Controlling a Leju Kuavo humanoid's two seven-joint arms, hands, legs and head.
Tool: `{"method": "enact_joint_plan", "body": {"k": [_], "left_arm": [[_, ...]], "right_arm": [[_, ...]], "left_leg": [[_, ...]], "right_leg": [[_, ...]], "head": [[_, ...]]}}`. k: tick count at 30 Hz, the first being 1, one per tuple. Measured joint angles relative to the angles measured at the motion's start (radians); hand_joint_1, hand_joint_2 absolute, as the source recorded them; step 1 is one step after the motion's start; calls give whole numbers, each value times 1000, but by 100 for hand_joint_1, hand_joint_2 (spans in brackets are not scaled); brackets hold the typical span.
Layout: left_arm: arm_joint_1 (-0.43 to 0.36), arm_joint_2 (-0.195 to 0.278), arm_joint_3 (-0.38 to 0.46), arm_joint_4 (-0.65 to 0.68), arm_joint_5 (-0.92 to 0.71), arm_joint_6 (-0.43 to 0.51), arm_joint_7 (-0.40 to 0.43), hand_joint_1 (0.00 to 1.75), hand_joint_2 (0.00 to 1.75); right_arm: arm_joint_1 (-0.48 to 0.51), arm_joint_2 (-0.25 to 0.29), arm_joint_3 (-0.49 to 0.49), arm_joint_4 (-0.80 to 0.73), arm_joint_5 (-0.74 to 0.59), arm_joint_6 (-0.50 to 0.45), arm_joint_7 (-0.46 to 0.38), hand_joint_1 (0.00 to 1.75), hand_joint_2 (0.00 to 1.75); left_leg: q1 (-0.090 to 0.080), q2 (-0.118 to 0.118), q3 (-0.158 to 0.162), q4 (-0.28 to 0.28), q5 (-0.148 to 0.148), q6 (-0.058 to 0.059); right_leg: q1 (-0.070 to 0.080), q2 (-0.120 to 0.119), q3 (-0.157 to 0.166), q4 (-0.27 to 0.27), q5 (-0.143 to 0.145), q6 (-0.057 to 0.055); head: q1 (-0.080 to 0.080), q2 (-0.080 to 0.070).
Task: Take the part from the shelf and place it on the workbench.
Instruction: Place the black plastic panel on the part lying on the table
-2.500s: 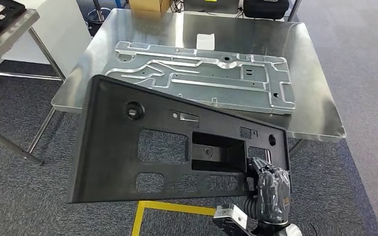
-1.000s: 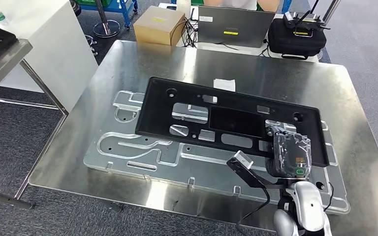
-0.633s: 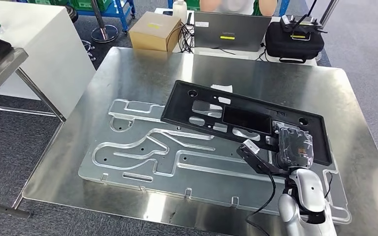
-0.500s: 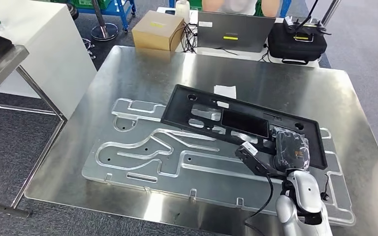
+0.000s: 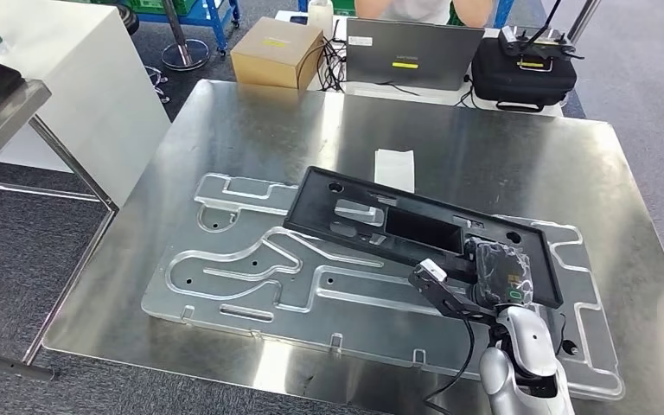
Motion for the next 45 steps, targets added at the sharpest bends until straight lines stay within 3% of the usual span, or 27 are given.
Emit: {"method": "enact_joint_plan", "body": {"k": [1,2,4,6,7,8,11,13,15,17,20,22,23,25,27,29,31,33,36,37,38,39,41,42,43,45], "left_arm": [[0,0,0,-1,0,-1,0,0,175],[0,0,0,-1,0,-2,-2,0,175],[0,1,-3,-2,0,-6,-6,0,175],[0,1,-7,-3,3,-9,-9,0,87],[0,1,-9,-3,5,-9,-10,0,44],[1,1,-9,-3,7,-7,-10,0,0],[0,2,-9,-5,9,-1,-11,0,0],[0,2,-9,-6,10,1,-12,0,0],[0,2,-9,-7,9,1,-12,0,0],[0,0,-9,-7,8,0,-12,0,0],[-1,0,-9,-9,6,-2,-12,0,0],[-1,0,-7,-9,6,-6,-12,0,0],[-1,0,-6,-9,6,-10,-12,0,0],[-2,-1,-3,-9,6,-17,-13,0,0],[-5,-2,0,-9,6,-19,-15,0,0],[-6,-2,5,-9,6,-20,-16,0,0],[-6,-2,10,-9,6,-20,-16,0,0],[-7,-1,13,-9,6,-20,-17,0,0],[-8,-1,17,-9,4,-26,-19,0,0],[-9,-1,19,-9,4,-28,-20,0,0],[-9,-1,21,-9,3,-31,-20,0,0],[-10,-1,23,-9,3,-33,-21,0,0],[-14,-1,25,-9,3,-35,-21,0,0],[-17,-1,27,-9,2,-35,-22,0,0],[-18,-1,27,-9,2,-36,-23,0,0],[-18,-1,31,-9,1,-37,-24,0,0]], "right_arm": [[0,2,0,5,1,1,-1,0,175],[0,5,0,9,2,1,-3,0,175],[0,10,0,18,4,1,-6,0,175],[1,16,0,29,6,2,-9,0,175],[2,18,0,34,6,2,-9,0,175],[3,20,0,38,6,2,-10,0,175],[4,24,0,45,6,1,-10,0,175],[4,25,0,46,6,1,-11,0,175],[4,25,0,46,6,0,-11,0,175],[5,25,0,47,6,0,-13,0,175],[9,26,-1,49,6,1,-16,0,175],[12,26,-1,50,5,2,-18,0,175],[13,26,-2,50,5,3,-19,0,175],[13,27,-2,49,5,4,-20,0,175],[12,28,-2,48,5,3,-22,0,175],[13,29,-2,46,5,1,-23,0,175],[13,31,-2,46,5,1,-24,0,175],[14,36,-2,46,5,1,-26,0,175],[14,40,-2,46,7,2,-30,0,175],[14,41,-2,46,9,3,-31,0,175],[14,42,-2,46,11,4,-32,0,175],[15,43,-2,46,13,5,-33,0,175],[17,45,-2,45,17,5,-34,0,175],[18,45,-2,45,18,5,-34,0,175],[20,46,-2,44,19,5,-35,0,175],[25,47,-2,44,23,5,-36,0,175]], "left_leg": [[1,0,-3,9,-9,-5],[2,1,-12,34,-27,-10],[3,1,-59,143,-89,-16],[4,1,-116,263,-133,-19],[4,1,-126,283,-130,-19],[4,1,-116,263,-108,-16],[2,1,-26,74,-18,-2],[-2,1,4,10,-4,6],[-1,2,7,1,0,13],[4,4,12,-11,9,24],[6,8,10,-15,17,33],[5,11,6,-11,20,33],[5,10,5,-9,20,33],[5,10,3,-4,20,32],[3,8,2,-1,21,24],[1,6,0,-1,26,12],[1,6,-5,0,27,-1],[2,5,-24,41,-19,-12],[8,6,-72,210,-147,-24],[9,6,-74,247,-166,-27],[10,6,-59,249,-166,-29],[11,6,-24,211,-149,-29],[12,6,73,68,-107,-26],[10,4,106,10,-92,-21],[8,3,122,-22,-85,-14],[1,1,116,-28,-71,1]], "right_leg": [[-2,0,2,-3,2,-6],[-4,-1,4,-7,3,-12],[-4,-4,7,-9,3,-20],[-1,-5,8,-7,1,-24],[0,-6,10,-6,0,-25],[1,-5,11,-6,-1,-25],[4,-1,17,-1,-6,-21],[6,1,16,1,-7,-12],[7,2,17,-1,-6,0],[7,2,10,20,-25,11],[1,1,-63,181,-118,26],[-3,1,-100,268,-147,31],[-4,0,-93,259,-133,32],[-5,0,-24,137,-68,28],[0,-1,37,20,-26,19],[6,1,46,-7,-18,9],[3,0,40,-13,-5,-4],[-2,-4,28,-21,12,-18],[-2,-9,-1,-21,35,-28],[-1,-9,-12,-20,43,-27],[-1,-9,-24,-19,51,-26],[-1,-9,-35,-17,59,-23],[-1,-8,-55,-11,76,-14],[0,-8,-62,-8,83,-8],[0,-8,-66,-7,91,-1],[-2,-8,-70,-12,109,13]], "head": [[0,0],[-1,0],[-3,0],[-4,0],[-4,0],[-4,0],[-4,0],[-4,0],[-3,0],[0,0],[6,0],[6,0],[6,0],[6,0],[6,0],[5,0],[5,0],[1,0],[-4,0],[-4,0],[-4,0],[-4,0],[-5,0],[-4,0],[-3,0],[-2,0]]}}
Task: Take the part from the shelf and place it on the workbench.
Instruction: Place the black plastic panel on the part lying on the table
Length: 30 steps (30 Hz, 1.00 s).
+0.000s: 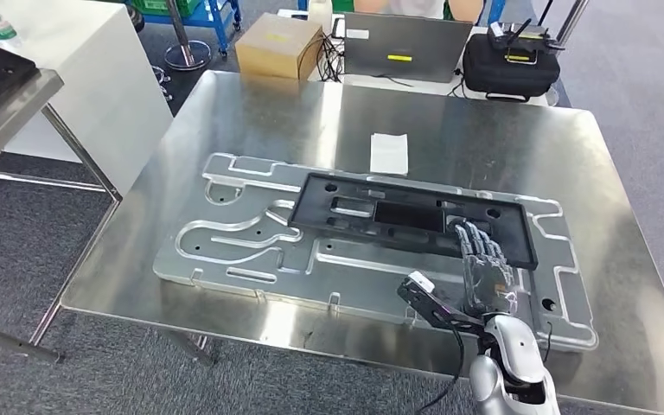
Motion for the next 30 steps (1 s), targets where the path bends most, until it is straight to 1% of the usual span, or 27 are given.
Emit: {"method": "enact_joint_plan", "body": {"k": [1,2,3,4,5,6,7,8,9,10,11,12,13,14,16,17,18,19,21,22,23,24,25,26,28,29,30], "left_arm": [[0,-1,2,0,0,-1,0,0,0],[0,-2,5,0,0,-1,0,0,0],[-1,-3,6,0,0,-2,0,0,0],[-1,-3,7,0,0,-2,0,0,0],[-2,-3,7,0,-1,-3,1,0,0],[-2,-3,7,0,-1,-4,0,0,0],[-2,-3,7,0,-1,-5,0,0,0],[-2,-3,7,0,-1,-6,0,0,0],[-2,-3,7,0,-1,-8,0,0,0],[-2,-3,7,0,-1,-9,0,0,0],[-2,-4,7,0,-1,-10,0,0,0],[-2,-4,7,0,-1,-10,0,0,0],[-2,-4,7,0,-1,-11,0,0,0],[-2,-4,7,0,-1,-11,0,0,0],[-2,-3,8,0,-1,-12,0,0,0],[-2,-3,9,0,-1,-12,0,0,0],[-1,-2,10,0,-1,-13,0,0,0],[-1,-2,12,0,-1,-13,1,0,0],[-1,-1,12,0,-1,-13,2,0,0],[-1,-1,12,0,-1,-13,3,0,0],[-1,-1,12,0,-1,-14,4,0,0],[-1,-1,12,0,-1,-14,5,0,0],[-1,-1,12,0,-1,-14,6,0,0],[-2,-1,12,0,-1,-15,6,0,0],[-3,0,12,0,-1,-15,7,0,0],[-4,1,12,-1,-1,-15,7,0,0],[-5,1,13,-1,-1,-15,7,0,0]], "right_arm": [[4,1,0,0,1,0,0,0,175],[7,1,0,1,3,0,0,0,175],[10,1,0,2,4,1,0,0,175],[11,1,0,2,5,1,0,0,175],[12,1,0,2,7,1,-1,0,175],[12,1,0,3,8,0,-1,0,175],[13,1,0,4,10,0,-1,0,175],[15,1,0,5,11,0,-2,0,175],[17,1,0,6,12,0,-2,0,175],[18,1,0,7,13,0,-2,0,175],[18,1,0,8,13,0,-3,0,175],[17,2,0,8,13,0,-3,0,175],[16,2,0,8,13,-1,-3,0,175],[16,3,0,7,13,-1,-3,0,175],[18,5,0,8,13,-2,-4,0,175],[18,6,0,9,14,-2,-4,0,175],[18,7,0,10,14,-2,-4,0,175],[19,8,0,10,15,-2,-4,0,175],[21,12,0,11,18,-2,-4,0,175],[23,13,0,12,20,-2,-5,0,175],[24,14,0,13,22,-2,-5,0,175],[25,15,0,13,23,-2,-5,0,175],[26,15,0,13,25,-2,-5,0,175],[27,16,0,13,25,-2,-5,0,175],[27,18,0,13,26,-3,-5,0,175],[27,18,0,13,27,-3,-6,0,175],[27,20,0,13,27,-3,-6,0,175]], "left_leg": [[0,2,-7,0,10,7],[0,4,-16,-1,23,15],[1,7,-27,-3,36,23],[3,10,-41,-4,50,29],[1,11,-56,-3,62,32],[0,12,-71,-2,73,34],[-1,13,-88,0,84,34],[-2,13,-104,2,93,33],[-2,14,-119,6,102,32],[-3,13,-134,11,109,29],[-3,13,-147,17,115,26],[-4,13,-157,22,121,22],[-5,13,-163,24,128,17],[-5,13,-166,24,135,11],[-5,12,-171,19,150,-2],[-3,11,-177,24,143,-7],[-3,10,-186,42,119,-13],[-1,9,-200,80,78,-17],[1,9,-229,203,-22,-24],[2,9,-238,262,-50,-26],[2,9,-234,296,-54,-27],[2,9,-215,297,-39,-25],[1,9,-178,259,-12,-21],[-1,8,-127,193,11,-13],[-8,7,-32,48,22,2],[-11,7,-7,4,18,7],[-15,7,1,-19,17,10]], "right_leg": [[-3,1,-3,-2,5,6],[-5,2,-10,3,-5,12],[-8,3,-21,24,-35,16],[-10,4,-38,66,-84,20],[-11,4,-56,127,-142,23],[-11,4,-70,194,-189,26],[-11,4,-75,249,-213,28],[-11,4,-66,278,-214,29],[-11,4,-40,271,-195,27],[-11,4,3,231,-171,25],[-10,5,58,163,-158,20],[-7,5,110,89,-158,15],[-4,6,147,33,-163,10],[0,7,168,-4,-171,5],[2,6,165,-16,-160,-6],[0,4,158,-20,-151,-14],[-2,2,148,-22,-140,-23],[-4,0,136,-23,-129,-30],[-1,-2,110,-21,-110,-38],[1,-3,96,-18,-101,-39],[3,-4,82,-15,-93,-40],[5,-5,68,-11,-84,-40],[8,-5,55,-8,-77,-40],[9,-5,44,-5,-70,-39],[11,-6,30,-3,-55,-33],[10,-7,27,-4,-46,-28],[8,-8,24,-8,-36,-22]], "head": [[-1,0],[-3,0],[-2,0],[-2,0],[-1,0],[0,0],[0,0],[0,0],[0,0],[0,0],[0,0],[0,0],[-1,0],[1,0],[4,0],[6,0],[4,0],[1,0],[-4,0],[-5,0],[-5,0],[-5,0],[-5,0],[-5,0],[-4,0],[-4,0],[-4,0]]}}
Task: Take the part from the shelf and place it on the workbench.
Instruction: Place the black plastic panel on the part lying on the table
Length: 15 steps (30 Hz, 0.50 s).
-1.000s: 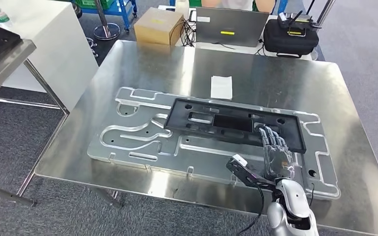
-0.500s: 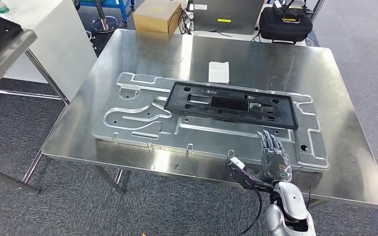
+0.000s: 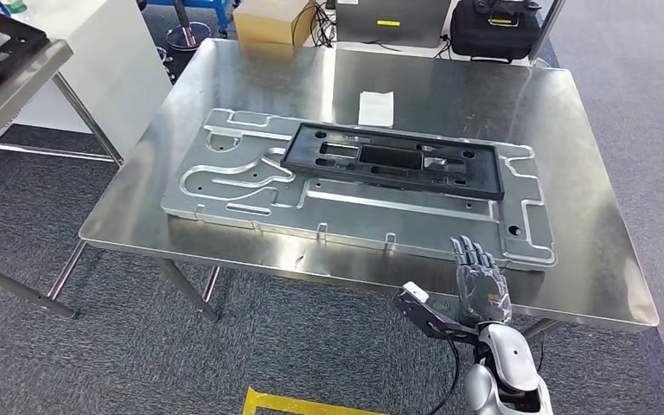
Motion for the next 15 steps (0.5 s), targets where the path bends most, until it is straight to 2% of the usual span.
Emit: {"method": "enact_joint_plan", "body": {"k": [2,3,4,5,6,7,8,9,10,11,12,13,14,15], "left_arm": [[0,-1,1,0,0,0,1,0,0],[0,-2,1,0,0,-1,2,0,0],[-1,-3,1,0,0,-1,2,0,0],[-2,-4,1,0,0,-2,2,0,0],[-2,-4,1,0,0,-2,2,0,0],[-2,-4,1,0,0,-2,2,0,0],[-2,-4,1,0,0,-2,2,0,0],[-2,-4,1,0,0,-2,2,0,0],[-3,-4,1,0,0,-2,2,0,0],[-3,-4,1,0,0,-2,2,0,0],[-3,-4,1,0,0,-2,2,0,0],[-3,-4,1,0,0,-2,2,0,0],[-4,-4,1,0,0,-2,2,0,0],[-4,-4,1,0,0,-2,2,0,0]], "right_arm": [[2,2,0,0,1,0,0,0,175],[2,3,0,1,1,0,0,0,175],[3,3,0,1,1,-1,0,0,175],[3,3,0,1,1,-1,0,0,175],[5,3,0,2,1,-1,0,0,175],[7,3,0,3,1,-1,0,0,175],[9,3,0,4,1,-1,0,0,175],[11,3,0,5,1,-1,0,0,175],[12,3,0,5,1,-1,0,0,175],[12,3,0,6,1,-1,0,0,175],[12,3,0,6,1,-1,0,0,175],[13,3,0,6,1,-1,0,0,175],[14,4,0,6,1,-1,0,0,175],[16,5,0,6,1,-1,0,0,175]], "left_leg": [[0,3,-8,-16,22,7],[3,6,-14,-23,35,13],[8,9,-23,-29,49,18],[11,11,-33,-29,60,22],[12,11,-49,-26,69,24],[13,12,-64,-20,76,23],[14,13,-80,-12,82,20],[16,13,-97,-3,88,17],[20,13,-113,7,92,13],[23,13,-128,20,95,8],[25,12,-144,34,97,2],[25,12,-156,45,100,-5],[24,11,-164,54,104,-12],[23,10,-169,57,110,-19]], "right_leg": [[-3,2,-3,-7,12,11],[-3,5,-10,3,-5,16],[-2,8,-21,35,-41,21],[-5,11,-38,87,-92,26],[-7,12,-57,156,-143,31],[-11,12,-72,223,-177,36],[-15,12,-75,267,-188,42],[-20,12,-61,280,-177,47],[-24,12,-30,255,-153,53],[-30,11,17,199,-129,59],[-32,12,66,132,-121,64],[-32,14,104,74,-124,63],[-31,15,126,36,-134,60],[-27,17,130,22,-142,52]], "head": [[-1,0],[0,0],[2,0],[4,0],[7,0],[8,0],[8,0],[8,0],[8,0],[9,0],[10,0],[12,0],[12,0],[13,0]]}}
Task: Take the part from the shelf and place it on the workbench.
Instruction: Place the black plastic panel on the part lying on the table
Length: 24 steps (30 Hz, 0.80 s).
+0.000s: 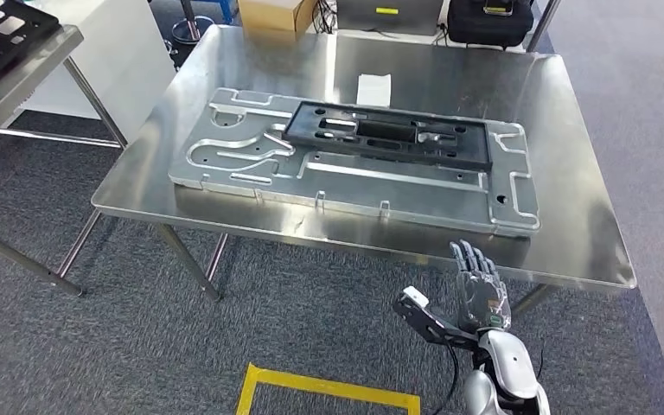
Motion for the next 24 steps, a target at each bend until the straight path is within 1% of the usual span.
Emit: {"method": "enact_joint_plan", "body": {"k": [1,2,3,4,5,6,7,8,9,10,11,12,13,14,15,16,17,18,19,20,21,22,23,24], "left_arm": [[0,0,0,0,0,0,0,0,0],[0,0,2,0,0,0,0,0,0],[1,0,4,0,0,0,0,0,0],[0,1,7,0,0,0,0,0,0],[0,1,10,0,0,1,0,0,0],[-1,1,12,0,0,1,0,0,0],[-1,1,14,0,0,1,0,0,0],[-2,1,16,0,0,1,0,0,0],[-2,1,17,0,0,1,1,0,0],[-2,1,18,0,0,1,1,0,0],[-3,1,18,0,0,1,1,0,0],[-5,1,19,0,0,2,1,0,0],[-7,1,19,0,0,3,1,0,0],[-10,2,20,0,0,5,1,0,0],[-12,2,21,0,1,8,1,0,0],[-14,1,24,0,3,11,2,0,0],[-14,0,27,1,5,16,2,0,0],[-14,-1,31,1,8,20,2,0,0],[-14,-2,35,3,12,24,3,0,0],[-14,-3,39,5,15,28,3,0,0],[-14,-4,42,7,17,31,3,0,0],[-13,-4,43,9,19,33,3,0,0],[-13,-4,44,10,20,34,3,0,0],[-13,-4,45,11,20,35,3,0,0]], "right_arm": [[4,1,0,0,0,0,0,0,175],[8,2,0,0,0,0,-1,0,175],[13,5,0,0,-1,-1,-2,0,175],[19,9,0,-1,-4,-2,-5,0,175],[26,15,-1,-2,-8,-3,-9,0,175],[36,21,-2,-4,-12,-5,-13,0,175],[45,27,-4,-5,-16,-7,-17,0,175],[53,31,-6,-6,-19,-8,-19,0,175],[60,35,-9,-6,-21,-9,-21,0,175],[65,39,-12,-7,-24,-10,-24,0,175],[69,43,-16,-8,-29,-12,-28,0,175],[75,49,-21,-11,-36,-14,-34,0,175],[83,57,-28,-15,-46,-18,-43,0,175],[92,67,-37,-19,-59,-22,-54,0,175],[102,79,-48,-23,-77,-26,-68,0,175],[114,93,-61,-26,-101,-28,-84,0,175],[128,109,-80,-28,-139,-29,-106,0,175],[145,125,-103,-30,-191,-29,-131,0,175],[165,141,-131,-31,-254,-29,-156,0,175],[185,156,-162,-31,-317,-28,-179,0,175],[202,168,-190,-31,-363,-27,-195,0,175],[216,179,-215,-30,-392,-27,-206,0,175],[226,186,-237,-29,-406,-27,-212,0,175],[232,191,-255,-28,-410,-27,-216,0,175]], "left_leg": [[0,0,-2,0,7,-7],[3,-1,-6,3,8,-14],[5,-2,-12,13,-8,-19],[7,-3,-22,39,-43,-23],[9,-4,-34,83,-93,-25],[9,-4,-47,142,-149,-27],[8,-4,-56,206,-190,-27],[8,-4,-57,257,-207,-27],[8,-4,-46,283,-200,-25],[7,-4,-19,276,-174,-20],[4,-5,24,234,-144,-12],[0,-5,82,164,-131,-2],[-5,-5,143,76,-135,8],[-10,-6,189,7,-146,16],[-15,-6,218,-42,-159,21],[-19,-6,226,-65,-159,24],[-18,-6,219,-67,-146,29],[-16,-4,210,-73,-130,35],[-13,-3,198,-77,-113,43],[-10,-1,182,-81,-96,49],[-11,0,163,-80,-82,53],[-11,1,144,-77,-67,55],[-11,3,122,-72,-53,54],[-11,5,100,-66,-40,52]], "right_leg": [[2,0,-5,-1,3,-12],[2,-2,-13,-1,10,-23],[3,-3,-22,-1,20,-36],[3,-5,-33,-3,31,-48],[5,-7,-46,-4,43,-57],[8,-7,-60,-3,54,-62],[12,-8,-76,-2,66,-65],[16,-9,-93,0,78,-67],[20,-9,-110,1,90,-68],[24,-9,-127,3,102,-68],[27,-9,-142,4,115,-68],[29,-8,-154,5,127,-67],[31,-8,-162,6,138,-64],[31,-10,-166,3,150,-59],[28,-12,-167,-1,162,-54],[27,-13,-166,-7,175,-47],[24,-15,-166,-13,184,-41],[23,-13,-169,-11,175,-34],[22,-10,-174,5,143,-29],[21,-8,-183,41,89,-24],[19,-5,-193,94,26,-19],[17,-4,-202,159,-25,-14],[16,-4,-208,221,-48,-10],[15,-4,-204,265,-40,-6]], "head": [[-1,0],[-1,0],[-2,0],[-3,0],[-5,0],[-6,0],[-7,0],[-7,0],[-7,0],[-7,0],[-7,0],[-7,0],[-7,0],[-6,0],[-8,0],[-11,0],[-13,0],[-15,0],[-14,0],[-11,0],[-9,0],[-7,0],[-6,0],[-6,0]]}}
